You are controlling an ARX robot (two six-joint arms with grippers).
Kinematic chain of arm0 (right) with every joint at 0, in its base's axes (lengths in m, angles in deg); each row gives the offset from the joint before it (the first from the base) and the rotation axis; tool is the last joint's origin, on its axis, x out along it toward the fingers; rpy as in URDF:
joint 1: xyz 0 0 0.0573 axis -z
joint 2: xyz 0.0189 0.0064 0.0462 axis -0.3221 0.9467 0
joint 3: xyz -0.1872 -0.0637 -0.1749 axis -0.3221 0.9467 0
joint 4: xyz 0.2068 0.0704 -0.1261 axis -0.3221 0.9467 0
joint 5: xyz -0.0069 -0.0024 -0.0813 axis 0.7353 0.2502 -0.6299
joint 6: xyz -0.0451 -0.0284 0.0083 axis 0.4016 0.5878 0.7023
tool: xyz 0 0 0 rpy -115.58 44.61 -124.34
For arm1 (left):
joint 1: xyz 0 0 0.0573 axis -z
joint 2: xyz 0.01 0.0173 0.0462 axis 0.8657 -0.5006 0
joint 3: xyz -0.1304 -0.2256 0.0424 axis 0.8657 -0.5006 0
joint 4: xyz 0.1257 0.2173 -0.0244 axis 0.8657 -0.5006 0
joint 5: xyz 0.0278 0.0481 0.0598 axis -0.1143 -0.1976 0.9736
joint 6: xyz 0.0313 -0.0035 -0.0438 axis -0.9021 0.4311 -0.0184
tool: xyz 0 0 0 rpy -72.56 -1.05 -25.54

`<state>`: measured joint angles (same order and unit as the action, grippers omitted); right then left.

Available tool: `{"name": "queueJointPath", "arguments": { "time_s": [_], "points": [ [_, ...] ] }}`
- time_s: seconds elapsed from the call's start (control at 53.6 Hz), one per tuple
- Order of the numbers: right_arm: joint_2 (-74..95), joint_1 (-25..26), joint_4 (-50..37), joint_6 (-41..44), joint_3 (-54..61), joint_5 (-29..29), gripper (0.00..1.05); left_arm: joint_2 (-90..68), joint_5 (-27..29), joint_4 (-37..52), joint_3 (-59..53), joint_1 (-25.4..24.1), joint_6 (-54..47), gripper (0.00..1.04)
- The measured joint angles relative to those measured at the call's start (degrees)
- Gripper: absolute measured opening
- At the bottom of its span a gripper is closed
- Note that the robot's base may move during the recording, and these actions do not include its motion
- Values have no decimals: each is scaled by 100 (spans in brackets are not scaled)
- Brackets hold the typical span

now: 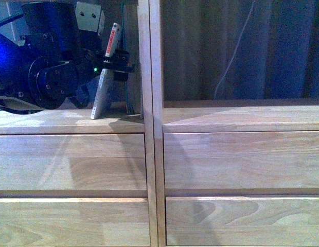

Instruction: Organize books on shelf

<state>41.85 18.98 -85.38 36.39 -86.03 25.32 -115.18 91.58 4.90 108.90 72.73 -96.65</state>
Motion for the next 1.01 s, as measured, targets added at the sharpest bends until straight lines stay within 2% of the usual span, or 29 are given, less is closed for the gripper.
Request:
{"name": "queueJointPath", "arguments": {
  "time_s": [0.037,0.392,0.429,0.784,1.008],
  "points": [
    [0,0,0,0,0,0,3,46,-20,-33,-103,-4,39,99],
    [-2,0,0,2,0,0,3,1604,-507,105,-2114,-186,680,97],
    [-2,0,0,7,0,0,5,1823,-586,184,-2356,-219,730,97],
    [-2,0,0,9,0,0,61,4568,-1451,625,-5123,-697,874,97],
    [-2,0,0,9,0,0,95,6940,-2044,46,-6881,-1126,916,97]
  ]
}}
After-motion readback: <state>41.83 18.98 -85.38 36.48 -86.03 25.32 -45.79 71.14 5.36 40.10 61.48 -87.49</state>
